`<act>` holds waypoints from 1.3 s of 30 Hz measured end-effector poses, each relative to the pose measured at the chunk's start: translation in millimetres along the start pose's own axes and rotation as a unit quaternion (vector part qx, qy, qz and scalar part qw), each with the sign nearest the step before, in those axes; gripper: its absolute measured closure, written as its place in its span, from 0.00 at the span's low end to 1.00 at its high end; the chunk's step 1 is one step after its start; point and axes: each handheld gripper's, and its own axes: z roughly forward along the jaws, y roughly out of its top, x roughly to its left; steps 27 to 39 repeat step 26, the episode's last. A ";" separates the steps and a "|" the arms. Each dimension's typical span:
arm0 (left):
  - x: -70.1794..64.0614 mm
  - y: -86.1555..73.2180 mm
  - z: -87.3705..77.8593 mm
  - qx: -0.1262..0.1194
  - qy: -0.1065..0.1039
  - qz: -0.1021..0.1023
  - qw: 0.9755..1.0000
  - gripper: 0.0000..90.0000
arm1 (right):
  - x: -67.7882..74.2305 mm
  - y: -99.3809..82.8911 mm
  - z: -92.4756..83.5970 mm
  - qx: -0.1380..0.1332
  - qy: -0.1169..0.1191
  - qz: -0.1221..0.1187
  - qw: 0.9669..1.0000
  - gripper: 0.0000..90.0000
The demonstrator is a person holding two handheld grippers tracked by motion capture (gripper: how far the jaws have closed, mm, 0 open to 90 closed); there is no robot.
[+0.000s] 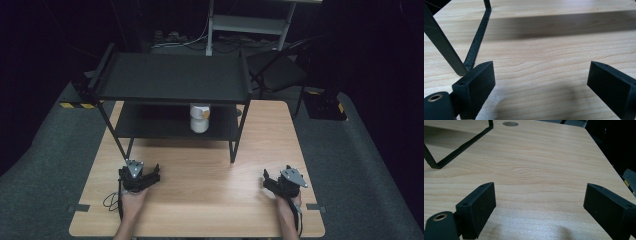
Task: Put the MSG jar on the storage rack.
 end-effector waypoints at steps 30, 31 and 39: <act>0.7 -1.0 -0.5 -0.003 -0.002 -0.002 1.000 0.09 | 3.3 2.1 1.4 0.009 -0.008 -0.001 1.000 0.12; 0.7 -1.0 -0.5 -0.003 -0.002 -0.002 1.000 0.09 | 3.3 2.1 1.4 0.009 -0.008 -0.001 1.000 0.12; 0.7 -1.0 -0.5 -0.003 -0.002 -0.002 1.000 0.09 | 3.3 2.1 1.4 0.009 -0.008 -0.001 1.000 0.12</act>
